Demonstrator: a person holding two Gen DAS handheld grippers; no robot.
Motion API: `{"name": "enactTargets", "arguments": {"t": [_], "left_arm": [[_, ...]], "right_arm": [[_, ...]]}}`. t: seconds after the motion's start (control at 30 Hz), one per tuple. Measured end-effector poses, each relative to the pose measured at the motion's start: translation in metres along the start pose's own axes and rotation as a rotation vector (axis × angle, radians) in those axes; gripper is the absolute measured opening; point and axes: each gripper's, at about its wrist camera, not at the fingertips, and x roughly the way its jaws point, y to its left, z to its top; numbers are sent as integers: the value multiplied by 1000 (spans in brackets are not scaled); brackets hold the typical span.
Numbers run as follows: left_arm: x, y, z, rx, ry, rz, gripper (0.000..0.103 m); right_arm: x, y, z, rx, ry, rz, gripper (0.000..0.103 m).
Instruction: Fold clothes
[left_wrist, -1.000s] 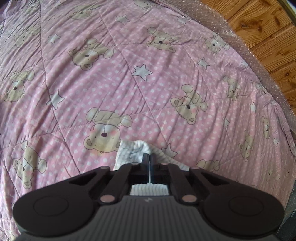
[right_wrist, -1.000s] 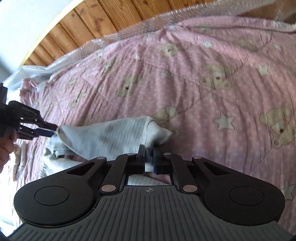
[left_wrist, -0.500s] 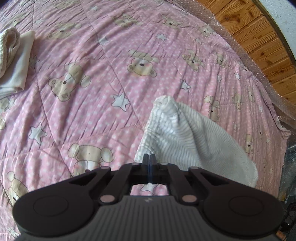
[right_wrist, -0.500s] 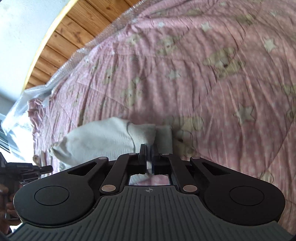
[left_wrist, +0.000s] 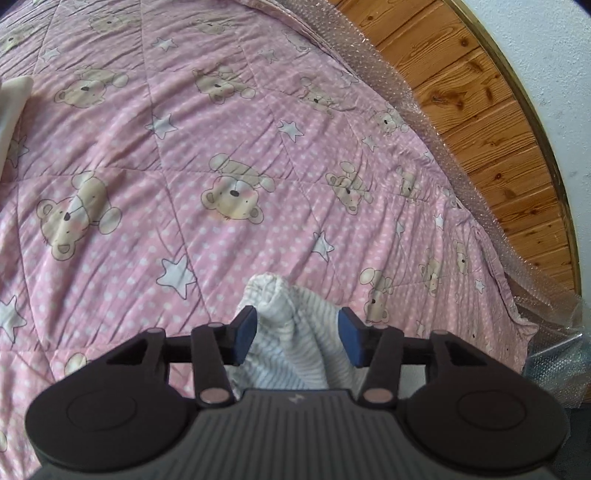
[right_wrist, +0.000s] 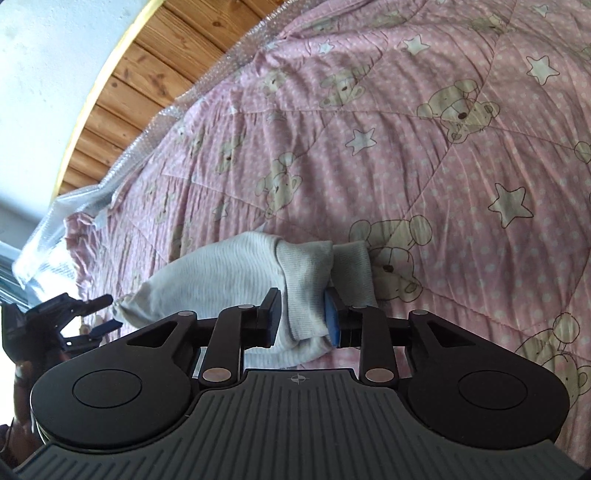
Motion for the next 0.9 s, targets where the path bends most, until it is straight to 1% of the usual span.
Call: {"name": "enactTargets", "arguments": {"t": [0.03,0.07,0.13,0.2,0.23,0.3,0.47,0.57,0.63,0.73,0.77,0.8,0.83,0.87,0.9], "left_arm": [[-4,-1,-2,9,3,2,7],[-8,-2,-5,17,7,4,7],[-16,-3,-10,34,14,8,7],[-25,-5,-14,51,21,12,7],[-29,-4,-18,60,28,8,7],[-29,4,-28,78,59,3,7],[-1,20,-41,108,114,63,8],[3,14,-47,192,111,91,8],[4,7,-52,255,105,110,8],[1,-1,-56,321,105,145,11],[-3,-4,-56,336,101,158,13],[-9,-9,-56,348,90,179,21],[-16,-16,-57,378,68,220,26],[-24,-25,-58,412,42,265,30],[-31,-33,-59,438,21,300,30]], "right_arm": [[3,1,-1,-10,1,-11,22],[5,2,-1,-23,3,-23,1],[-2,7,1,-52,-19,-41,1],[-16,9,3,-76,-41,-39,0],[-24,10,4,-87,-51,-38,0],[-29,4,4,-96,-44,-56,0],[-14,-15,-1,-69,10,-105,0],[-5,-12,-4,-122,17,-146,0],[-2,-4,-4,-186,26,-181,0],[1,7,-3,-260,47,-224,0],[-2,11,-2,-284,39,-262,1],[-6,15,-1,-309,27,-306,8],[-9,20,0,-334,16,-349,11],[-13,24,1,-358,5,-392,23],[-17,28,3,-383,-7,-436,28]]}}
